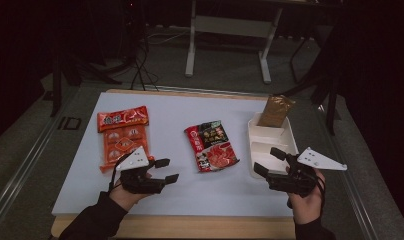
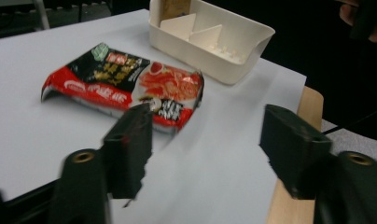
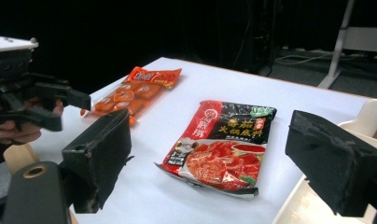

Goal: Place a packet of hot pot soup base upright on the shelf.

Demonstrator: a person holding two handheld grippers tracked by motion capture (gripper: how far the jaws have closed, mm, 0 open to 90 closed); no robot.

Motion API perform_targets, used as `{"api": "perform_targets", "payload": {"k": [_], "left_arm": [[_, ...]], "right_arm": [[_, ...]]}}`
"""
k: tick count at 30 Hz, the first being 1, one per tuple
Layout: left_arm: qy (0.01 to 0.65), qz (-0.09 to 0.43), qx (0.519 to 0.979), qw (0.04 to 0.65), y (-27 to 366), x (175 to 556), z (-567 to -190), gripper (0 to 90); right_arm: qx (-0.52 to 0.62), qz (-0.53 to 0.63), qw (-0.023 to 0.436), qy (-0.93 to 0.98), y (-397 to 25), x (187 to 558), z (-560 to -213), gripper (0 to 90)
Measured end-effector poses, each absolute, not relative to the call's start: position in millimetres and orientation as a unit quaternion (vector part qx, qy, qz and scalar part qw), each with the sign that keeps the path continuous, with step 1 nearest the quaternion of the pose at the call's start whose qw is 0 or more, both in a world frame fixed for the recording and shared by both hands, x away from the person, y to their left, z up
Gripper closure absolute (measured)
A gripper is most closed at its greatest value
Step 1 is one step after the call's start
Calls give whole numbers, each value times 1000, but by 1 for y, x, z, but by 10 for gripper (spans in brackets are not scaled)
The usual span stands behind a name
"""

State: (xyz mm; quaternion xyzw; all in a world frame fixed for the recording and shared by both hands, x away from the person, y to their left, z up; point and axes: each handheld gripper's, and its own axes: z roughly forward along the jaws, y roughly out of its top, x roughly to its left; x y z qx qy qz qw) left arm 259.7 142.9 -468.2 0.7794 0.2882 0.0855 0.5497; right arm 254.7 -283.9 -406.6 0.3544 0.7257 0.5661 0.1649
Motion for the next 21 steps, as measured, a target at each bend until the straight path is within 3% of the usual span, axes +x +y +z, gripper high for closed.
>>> {"api": "perform_targets", "payload": {"k": [3, 4, 7, 8, 10, 12, 21], "left_arm": [[287, 88, 781, 548, 133, 270, -463, 418], [286, 85, 780, 551, 129, 274, -461, 486], [282, 90, 782, 548, 117, 283, -456, 518], [280, 90, 784, 546, 114, 287, -455, 587], [276, 94, 789, 540, 105, 293, -453, 610], [271, 100, 795, 533, 96, 299, -452, 687], [258, 99, 820, 501, 48, 333, -458, 818]], "right_arm": [[353, 564, 171, 727, -284, 253, -407, 141], [353, 569, 176, 721, -285, 250, -407, 142], [352, 578, 175, 715, -286, 248, -408, 142], [351, 579, 189, 711, -286, 247, -409, 142], [349, 581, 192, 709, -287, 247, -409, 142], [352, 577, 191, 712, -287, 247, -411, 142], [349, 568, 192, 720, -283, 249, -417, 143]]}}
